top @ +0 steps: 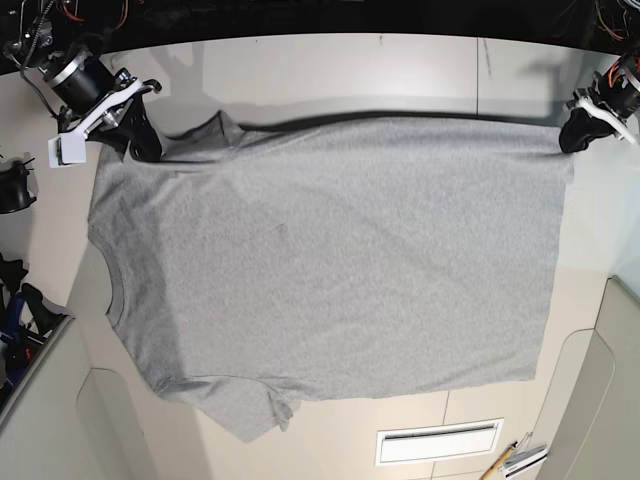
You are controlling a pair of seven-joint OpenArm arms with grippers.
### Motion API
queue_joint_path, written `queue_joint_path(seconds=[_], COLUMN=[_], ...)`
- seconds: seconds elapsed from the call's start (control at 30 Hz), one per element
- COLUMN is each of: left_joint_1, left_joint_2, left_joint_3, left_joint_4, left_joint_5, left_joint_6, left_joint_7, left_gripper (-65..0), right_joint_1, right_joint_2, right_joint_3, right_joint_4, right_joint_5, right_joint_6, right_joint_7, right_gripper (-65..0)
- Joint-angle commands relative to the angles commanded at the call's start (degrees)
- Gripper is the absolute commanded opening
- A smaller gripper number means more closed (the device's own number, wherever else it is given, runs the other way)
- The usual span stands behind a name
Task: Fold the T-shirt properly
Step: 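Grasp the shirt's shoulder edge with both grippers and lift it, then regrasp the shirt edge with the right gripper near the collar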
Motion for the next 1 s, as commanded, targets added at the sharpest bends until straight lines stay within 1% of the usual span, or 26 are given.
queue_joint_path(seconds=[0.1, 0.17, 0.23, 0.3, 0.33, 0.4, 0.47, 0.67, 0.87, 0.9, 0.97, 1.0], left_joint_1=[-3.6, -5.6, -7.8, -10.6, -12.1, -15.6, -18.8, -25.6, -27.8, -27.8, -28.0, -28.0], left_joint_2=[0.0, 0.0, 0.0, 0.0, 0.0, 0.0, 0.0, 0.0, 0.0, 0.0, 0.0, 0.1], left_joint_3=[0.0, 0.4, 1.9, 4.7, 6.1, 8.1, 8.8, 9.1, 9.7, 9.9, 9.9, 9.9], left_joint_4=[0.0, -0.3, -1.9, -4.7, -6.1, -8.3, -10.3, -18.1, -21.8, -22.3, -23.3, -23.5], left_joint_5=[1.7, 3.1, 6.4, 9.6, 10.9, 13.1, 15.4, 15.7, 15.7, 15.7, 15.8, 15.7], left_joint_6=[0.0, 0.0, 0.0, 0.0, 0.0, 0.0, 0.0, 0.0, 0.0, 0.0, 0.0, 0.0], left_joint_7=[-0.1, -1.1, -3.3, -5.5, -5.9, -6.8, -7.2, -7.9, -9.3, -10.1, -11.9, -12.1], left_gripper=[-65.0, -65.0, -65.0, -65.0, -65.0, -65.0, -65.0, -65.0, -65.0, -65.0, -65.0, -64.7], right_joint_1=[3.9, 6.8, 10.6, 14.8, 16.8, 20.1, 22.4, 29.0, 34.3, 35.0, 36.3, 36.4], right_joint_2=[0.0, 0.0, 0.0, 0.0, 0.0, 0.0, 0.0, 0.0, -0.1, -0.3, -1.4, -2.2], right_joint_3=[-0.1, -0.5, -1.5, -2.6, -3.0, -3.3, -3.3, -4.0, -9.3, -10.3, -11.4, -11.4], right_joint_4=[-0.3, -1.6, -4.8, -9.2, -11.2, -13.9, -15.2, -20.6, -26.6, -27.3, -28.2, -28.3], right_joint_5=[0.0, -0.4, -1.2, -2.6, -2.6, -2.5, -2.6, -2.6, -2.9, -3.7, -6.5, -6.6], right_joint_6=[0.02, 0.0, 0.0, 0.02, 0.07, 0.72, 0.74, 0.81, 0.81, 0.83, 0.79, 0.39], right_joint_7=[-1.1, -1.4, -1.4, -1.5, -1.5, -1.5, -1.5, -1.6, -1.9, -1.9, -1.9, -1.9], right_gripper=[-65.0, -65.0, -65.0, -65.0, -65.0, -65.0, -65.0, -65.0, -65.0, -61.3, -47.3, -39.4])
